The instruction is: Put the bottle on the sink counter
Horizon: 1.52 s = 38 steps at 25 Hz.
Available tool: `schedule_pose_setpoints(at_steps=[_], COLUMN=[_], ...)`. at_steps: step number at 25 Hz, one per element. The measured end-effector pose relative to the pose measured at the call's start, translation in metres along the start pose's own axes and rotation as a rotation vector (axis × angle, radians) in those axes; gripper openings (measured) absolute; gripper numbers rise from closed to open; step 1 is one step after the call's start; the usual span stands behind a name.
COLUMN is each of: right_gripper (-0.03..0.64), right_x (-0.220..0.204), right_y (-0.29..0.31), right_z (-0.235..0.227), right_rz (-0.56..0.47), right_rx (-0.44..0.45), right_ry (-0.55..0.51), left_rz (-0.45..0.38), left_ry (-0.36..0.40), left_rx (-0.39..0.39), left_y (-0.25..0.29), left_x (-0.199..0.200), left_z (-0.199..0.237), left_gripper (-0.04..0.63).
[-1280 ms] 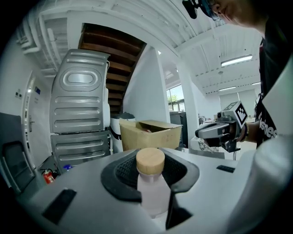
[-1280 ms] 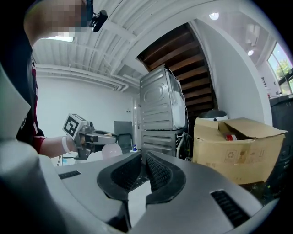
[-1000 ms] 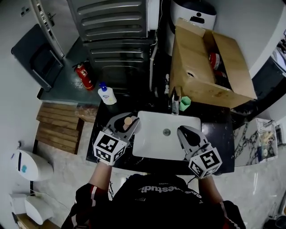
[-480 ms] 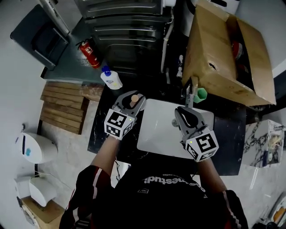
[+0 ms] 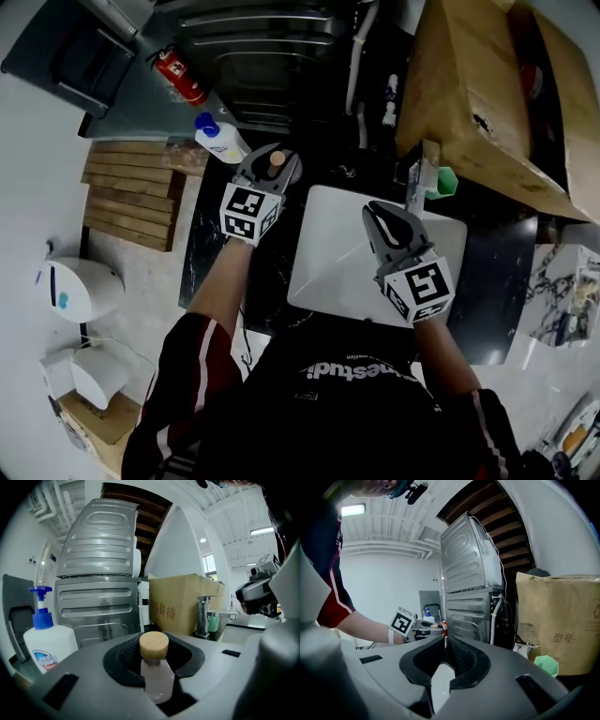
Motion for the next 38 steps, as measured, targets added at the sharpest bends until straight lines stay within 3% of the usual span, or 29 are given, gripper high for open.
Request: schedule_pose_setpoints(at_steps=[7, 15, 20, 23, 26, 30, 34, 38], right_gripper=[0.058, 0.059, 0.058, 0.059, 0.059, 0.059, 0.058, 0.058], right_x=[-0.008, -0.017, -0.017, -0.014, -0.011, -0.003, 0.01, 0.024], right_y=[-0.002, -0.007, -0.013, -0.021, -0.029, -0.041, -0.062, -0.095], right_z=[-0.008, -0.01, -0.009, -0.008, -0.005, 0.0, 0.009, 0.022], right_rz=[0.035, 0.05, 0.046, 0.043, 0.032, 0.007, -0.036, -0.083], right_rx=[0.01, 0.005, -0.011, -0.022, -0.033, -0.046, -0.066, -0.071], right_ry=[0.031, 0.052, 0.056, 0.05, 0.044, 0.024, -0.002, -0.034], left_rz=[0.055, 0.052, 0.063, 0.066, 0.02, -0.119, -0.239, -0.277], left_ry=[-0.013, -0.029, 0.043, 0.047, 0.05, 0.066, 0.047, 0.034], left_rx=[0.036, 0.021, 0.011, 0.023, 0.064, 0.14, 0.152, 0.132], left_y=[0.029, 0.036, 0.036, 0.034, 0.022, -0.013, -0.062, -0.113], left_x=[-0.024, -0.029, -0.027, -0.021, -0.006, 0.034, 0.078, 0.11], left_z=[0.015, 0.017, 0.017, 0.017, 0.016, 0.01, -0.007, -0.037], left_gripper=[0.118, 0.121, 0.124, 0.149, 0.156, 0.156, 0.156, 0.124])
Point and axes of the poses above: the fingertips, and each gripper's own axes: y forward along the fingers, z to its left, x out of its top, the point moved 10 cm from there along -y, backward along the fingers, and after that the axes turned 8 degrees about y, right-handed, at the moved point
